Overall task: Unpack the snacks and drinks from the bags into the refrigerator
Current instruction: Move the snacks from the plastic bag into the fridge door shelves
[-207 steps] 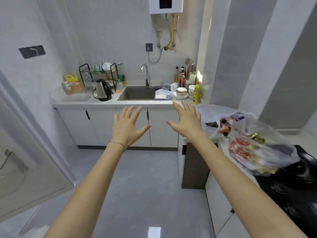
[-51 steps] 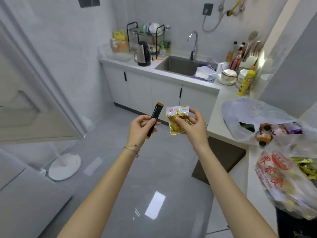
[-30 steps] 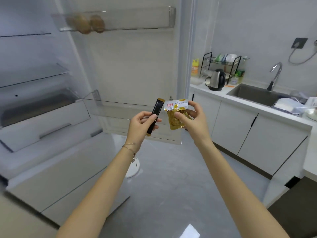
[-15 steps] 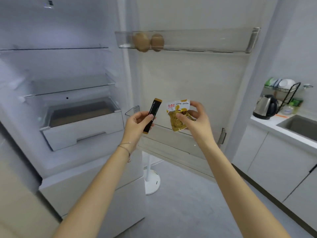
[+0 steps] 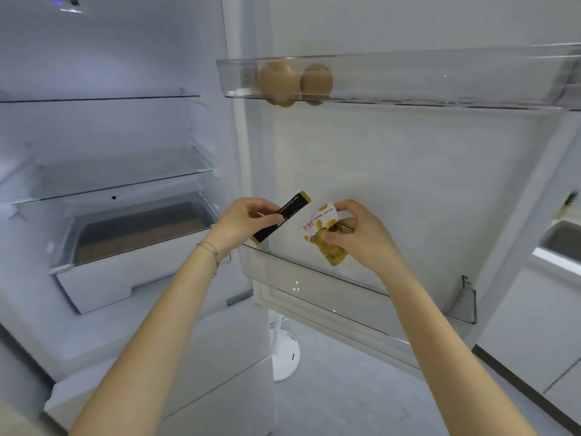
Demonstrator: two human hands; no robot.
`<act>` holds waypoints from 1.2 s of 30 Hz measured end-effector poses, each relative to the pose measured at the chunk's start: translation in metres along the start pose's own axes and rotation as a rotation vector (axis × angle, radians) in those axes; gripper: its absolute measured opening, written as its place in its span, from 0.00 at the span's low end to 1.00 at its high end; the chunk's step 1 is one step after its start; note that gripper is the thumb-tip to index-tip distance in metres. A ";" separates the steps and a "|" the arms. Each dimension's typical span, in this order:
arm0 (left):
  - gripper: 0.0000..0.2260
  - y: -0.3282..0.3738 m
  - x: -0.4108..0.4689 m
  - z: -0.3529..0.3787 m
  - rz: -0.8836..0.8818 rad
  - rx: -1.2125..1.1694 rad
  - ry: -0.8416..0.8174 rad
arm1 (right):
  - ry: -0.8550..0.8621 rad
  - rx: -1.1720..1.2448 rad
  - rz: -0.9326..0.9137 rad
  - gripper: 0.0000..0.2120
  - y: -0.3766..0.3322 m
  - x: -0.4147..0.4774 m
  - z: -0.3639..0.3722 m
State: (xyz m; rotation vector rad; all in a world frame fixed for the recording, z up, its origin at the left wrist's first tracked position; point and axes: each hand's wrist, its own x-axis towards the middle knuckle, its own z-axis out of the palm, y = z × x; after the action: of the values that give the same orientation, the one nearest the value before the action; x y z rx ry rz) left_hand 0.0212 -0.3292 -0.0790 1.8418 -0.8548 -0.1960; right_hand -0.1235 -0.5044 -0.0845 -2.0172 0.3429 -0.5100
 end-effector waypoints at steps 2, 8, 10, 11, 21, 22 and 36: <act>0.05 -0.006 0.012 -0.003 0.013 0.100 -0.135 | -0.028 -0.080 0.050 0.17 0.003 0.003 0.003; 0.02 -0.020 0.046 -0.004 0.091 0.329 -0.460 | -0.197 -0.287 0.243 0.17 0.013 0.008 0.010; 0.01 -0.023 0.054 -0.001 0.088 0.372 -0.574 | -0.250 -0.376 0.274 0.17 0.016 0.011 0.015; 0.01 -0.025 0.057 0.002 0.092 0.404 -0.614 | -0.269 -0.404 0.290 0.16 0.017 0.013 0.017; 0.03 -0.034 0.069 0.022 0.106 0.725 -0.822 | -0.360 -0.486 0.354 0.16 0.021 0.015 0.019; 0.04 -0.036 0.071 0.023 0.106 0.720 -0.821 | -0.347 -0.469 0.357 0.16 0.021 0.014 0.019; 0.06 -0.026 0.054 0.044 0.329 0.375 -0.413 | 0.395 -0.603 0.177 0.25 0.003 -0.050 0.010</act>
State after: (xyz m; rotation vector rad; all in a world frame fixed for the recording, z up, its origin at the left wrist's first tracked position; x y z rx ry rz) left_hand 0.0502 -0.3913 -0.1074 1.9988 -1.5545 -0.2219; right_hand -0.1622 -0.4765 -0.1021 -2.4187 1.0053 -0.7585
